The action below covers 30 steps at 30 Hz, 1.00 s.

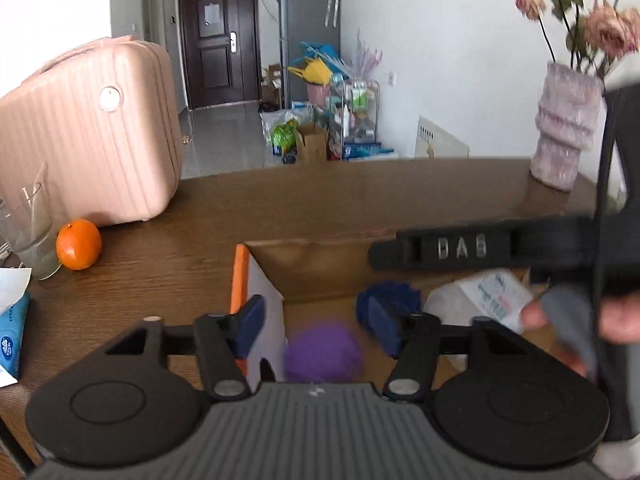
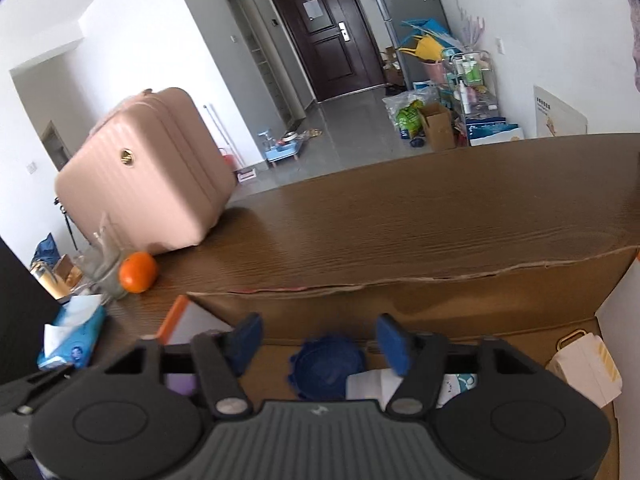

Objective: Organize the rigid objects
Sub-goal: 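Drop purple cap into box with left tool while right tool drops blue cap, then move both open tools back toward the red lint brush beside the box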

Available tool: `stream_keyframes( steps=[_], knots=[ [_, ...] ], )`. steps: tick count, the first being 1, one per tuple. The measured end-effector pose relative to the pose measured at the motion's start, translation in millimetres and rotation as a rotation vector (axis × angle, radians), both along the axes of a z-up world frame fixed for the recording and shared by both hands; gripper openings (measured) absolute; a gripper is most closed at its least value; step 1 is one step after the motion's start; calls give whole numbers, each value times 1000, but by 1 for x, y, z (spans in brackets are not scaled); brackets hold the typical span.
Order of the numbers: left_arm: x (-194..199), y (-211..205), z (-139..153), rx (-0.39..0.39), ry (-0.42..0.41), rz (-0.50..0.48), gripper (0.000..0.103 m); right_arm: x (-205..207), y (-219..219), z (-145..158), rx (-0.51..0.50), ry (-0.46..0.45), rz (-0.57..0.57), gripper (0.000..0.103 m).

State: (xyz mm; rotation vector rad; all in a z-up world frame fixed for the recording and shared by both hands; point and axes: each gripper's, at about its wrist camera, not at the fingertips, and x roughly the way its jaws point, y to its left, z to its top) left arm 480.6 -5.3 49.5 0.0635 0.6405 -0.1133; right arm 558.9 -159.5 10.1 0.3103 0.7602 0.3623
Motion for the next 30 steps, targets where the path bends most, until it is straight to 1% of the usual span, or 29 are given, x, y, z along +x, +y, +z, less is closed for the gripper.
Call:
stream_keyframes(
  steps=[1,2,5,8,11,17,20,22,27,30],
  knots=[
    [-2,1,1,-1,-13,6,72,1,-3,-3,14,18,-4,78],
    [-3,1,3,-3,-22,11,72,1,-5,-4,28,28,-7,76],
    [-9,1,11,17,-58,18,73,-2,-15,2,57,4,-45,76],
    [-18,5,23,4,-88,31,76,-12,-26,16,42,-16,-45,79],
    [-32,11,31,-32,-91,34,79,-28,-40,32,-9,-41,-53,81],
    [-69,14,36,-59,-85,57,82,-80,-94,63,-98,-73,-119,83],
    [-87,11,42,-17,-79,65,82,-109,-122,79,-129,-95,-145,84],
    [-102,11,53,-12,-88,79,83,-129,-135,86,-144,-115,-158,87],
    [-139,6,85,-11,-141,85,87,-170,-144,99,-153,-145,-153,87],
    [-159,2,99,-1,-166,78,88,-193,-144,109,-182,-178,-135,87]
  ],
)
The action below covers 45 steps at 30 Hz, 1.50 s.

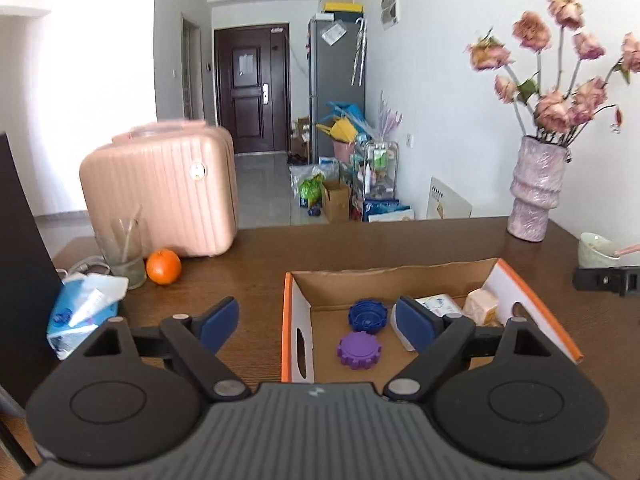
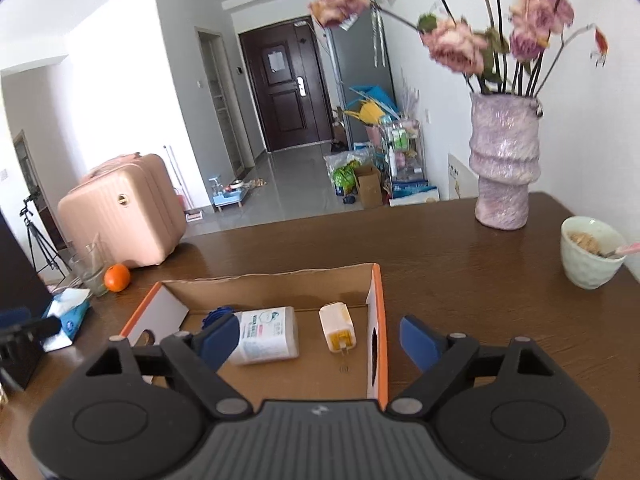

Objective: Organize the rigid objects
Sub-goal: 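Move both open tools back toward the red lint brush beside the box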

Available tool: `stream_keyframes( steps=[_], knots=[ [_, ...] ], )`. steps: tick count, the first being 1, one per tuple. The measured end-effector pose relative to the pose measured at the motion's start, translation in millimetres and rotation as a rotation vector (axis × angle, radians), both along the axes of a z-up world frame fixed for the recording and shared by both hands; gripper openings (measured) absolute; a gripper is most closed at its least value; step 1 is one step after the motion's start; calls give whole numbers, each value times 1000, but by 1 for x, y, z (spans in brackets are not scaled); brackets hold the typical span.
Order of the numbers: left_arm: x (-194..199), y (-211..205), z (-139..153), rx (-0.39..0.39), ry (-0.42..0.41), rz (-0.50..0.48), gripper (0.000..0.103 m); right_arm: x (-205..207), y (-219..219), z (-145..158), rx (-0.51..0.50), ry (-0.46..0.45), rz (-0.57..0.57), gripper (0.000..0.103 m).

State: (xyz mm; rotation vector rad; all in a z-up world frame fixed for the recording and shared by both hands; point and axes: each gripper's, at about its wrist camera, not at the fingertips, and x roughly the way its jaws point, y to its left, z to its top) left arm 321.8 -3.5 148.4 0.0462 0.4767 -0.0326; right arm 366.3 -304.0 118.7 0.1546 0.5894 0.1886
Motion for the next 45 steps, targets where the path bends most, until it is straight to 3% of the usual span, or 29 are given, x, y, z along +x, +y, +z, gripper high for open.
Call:
stream_keyframes(
  steps=[9,17,21,25,29,34,36,38,42,45],
  knots=[
    [-46,-9,14,22,-32,11,92,-59,10,18,-94,-93,61,93],
    [-101,-8,-9,13,-34,-18,96,-118,8,6,-95,-126,110,94],
    [-135,0,-42,-7,-73,-53,100,-159,13,-22,-129,-155,164,95],
    [-158,17,-86,-122,9,-34,100,-201,23,-69,-132,-159,175,95],
    [-177,18,-118,-91,-4,-20,100,-235,39,-109,-203,-190,153,95],
    [-161,16,-137,-83,34,-29,100,-226,42,-130,-108,-110,167,82],
    [-146,17,-138,-91,51,-21,99,-216,48,-136,-135,-84,173,71],
    [-129,16,-138,-92,71,-26,96,-209,53,-141,-156,-83,186,70],
    [-106,16,-138,-70,47,-49,94,-200,59,-148,-244,-147,102,59],
    [-96,22,-146,-120,62,-47,86,-190,48,-145,-185,-125,68,56]
  ],
)
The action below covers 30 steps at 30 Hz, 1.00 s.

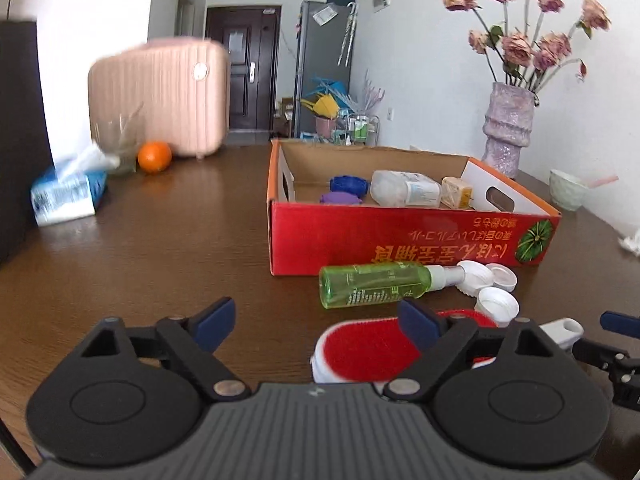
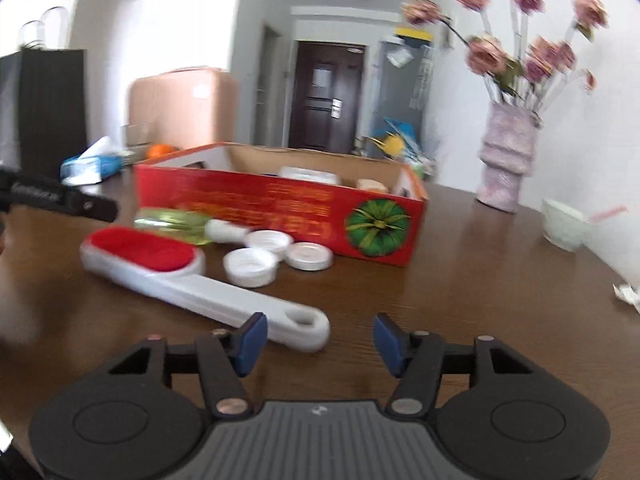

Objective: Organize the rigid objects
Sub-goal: 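Move both open tools back toward the red lint brush beside the box, then grasp red lint brush head with left tool while right tool grips its white handle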

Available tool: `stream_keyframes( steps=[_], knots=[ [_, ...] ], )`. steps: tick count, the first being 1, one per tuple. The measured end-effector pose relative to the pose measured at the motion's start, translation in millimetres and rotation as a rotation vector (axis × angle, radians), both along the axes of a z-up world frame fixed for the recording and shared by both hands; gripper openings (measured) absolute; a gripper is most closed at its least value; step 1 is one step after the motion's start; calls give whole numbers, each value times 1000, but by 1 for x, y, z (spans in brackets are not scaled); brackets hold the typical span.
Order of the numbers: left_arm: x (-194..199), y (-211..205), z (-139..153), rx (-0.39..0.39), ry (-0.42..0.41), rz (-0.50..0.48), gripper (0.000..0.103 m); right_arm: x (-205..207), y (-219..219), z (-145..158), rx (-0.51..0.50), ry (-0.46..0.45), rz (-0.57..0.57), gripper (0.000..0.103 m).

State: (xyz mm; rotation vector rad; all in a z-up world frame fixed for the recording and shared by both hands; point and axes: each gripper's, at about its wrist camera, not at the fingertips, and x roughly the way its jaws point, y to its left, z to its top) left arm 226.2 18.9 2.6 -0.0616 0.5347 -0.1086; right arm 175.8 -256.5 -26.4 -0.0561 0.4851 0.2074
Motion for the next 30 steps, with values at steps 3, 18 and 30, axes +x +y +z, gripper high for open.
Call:
stream_keyframes(
  steps=[3,18,30],
  knots=[
    [4,9,-12,-74,45,-23,79,12,-15,7,94,31,13,56],
    [-1,18,-12,-122,22,-14,65,55,-19,-1,140,113,-51,35],
    [-13,-5,-11,-26,-19,-125,56,45,-13,-1,115,98,-26,27]
  ],
)
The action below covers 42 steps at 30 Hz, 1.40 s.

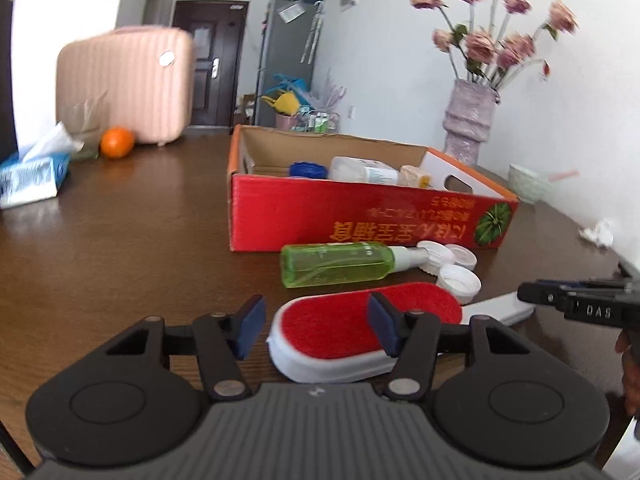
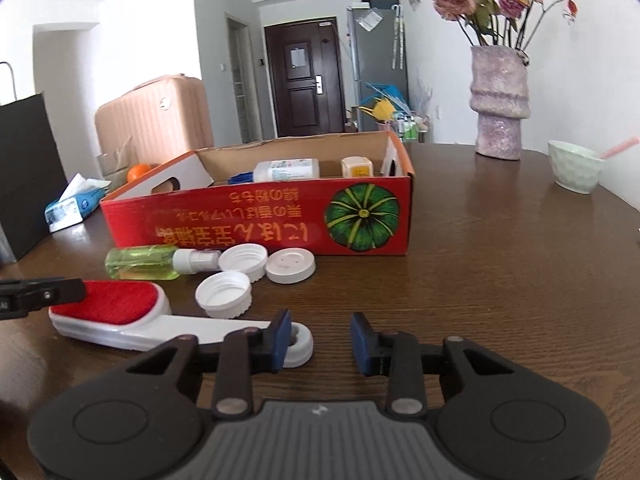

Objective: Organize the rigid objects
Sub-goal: 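Grasp red lint brush head with left tool while right tool grips its white handle, then carry the red lint brush into the box and open both tools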

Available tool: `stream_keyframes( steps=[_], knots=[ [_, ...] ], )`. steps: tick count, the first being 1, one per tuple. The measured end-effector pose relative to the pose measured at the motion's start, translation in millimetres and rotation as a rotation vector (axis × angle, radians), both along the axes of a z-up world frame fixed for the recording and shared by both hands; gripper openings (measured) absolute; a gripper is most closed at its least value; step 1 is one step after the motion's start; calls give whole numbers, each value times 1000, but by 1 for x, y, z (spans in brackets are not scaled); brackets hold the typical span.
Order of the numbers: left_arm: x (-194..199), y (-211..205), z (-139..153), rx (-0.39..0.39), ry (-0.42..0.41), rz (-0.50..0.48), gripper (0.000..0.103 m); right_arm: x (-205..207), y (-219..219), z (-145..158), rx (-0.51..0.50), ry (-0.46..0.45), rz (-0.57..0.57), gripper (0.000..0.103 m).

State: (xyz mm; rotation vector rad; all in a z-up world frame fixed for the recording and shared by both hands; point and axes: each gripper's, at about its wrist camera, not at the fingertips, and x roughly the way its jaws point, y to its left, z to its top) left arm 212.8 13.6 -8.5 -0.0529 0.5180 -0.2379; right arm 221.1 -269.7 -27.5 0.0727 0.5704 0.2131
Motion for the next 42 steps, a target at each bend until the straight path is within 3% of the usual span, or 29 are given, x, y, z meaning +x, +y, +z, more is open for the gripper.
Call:
stream_keyframes(
  steps=[7,9,12,13,14,16,17,19,23,24,26,28,30,37,42],
  knots=[
    [4,4,0,-40,25,-1,55,4,-8,-1,75,21,12,24],
    [3,4,0,-40,20,7,53,3,-7,-2,83,18,23,18],
    [-7,-3,1,8,-28,35,46,1,-3,-2,84,10,28,11],
    [-11,-6,1,13,-45,32,37,1,-2,-2,89,9,22,11],
    [-16,-7,2,-4,-60,2,25,-1,-1,-2,91,6,26,11],
    [-21,-10,1,-106,-23,-79,24,-6,5,-2,106,-3,62,8],
    [-25,-16,1,-118,-26,-102,24,-9,7,-1,121,-8,82,8],
    [-35,-28,3,-42,-82,-57,27,-15,16,-1,105,-16,91,8],
    [-48,-19,12,2,-138,0,57,-15,14,-2,118,2,72,8],
    [-48,-13,13,8,-123,28,58,-15,10,-2,140,10,69,8],
    [-38,2,14,-8,-40,103,61,-14,8,-3,158,17,67,8],
    [-24,20,9,-90,60,134,60,-14,8,-3,155,18,65,9],
    [-19,33,2,-157,110,136,59,-15,9,-4,150,19,67,9],
    [-16,44,-4,-272,145,123,60,-12,4,-4,171,31,31,10],
    [-20,30,1,-245,117,109,58,-20,2,0,164,-34,-6,11]
  ],
)
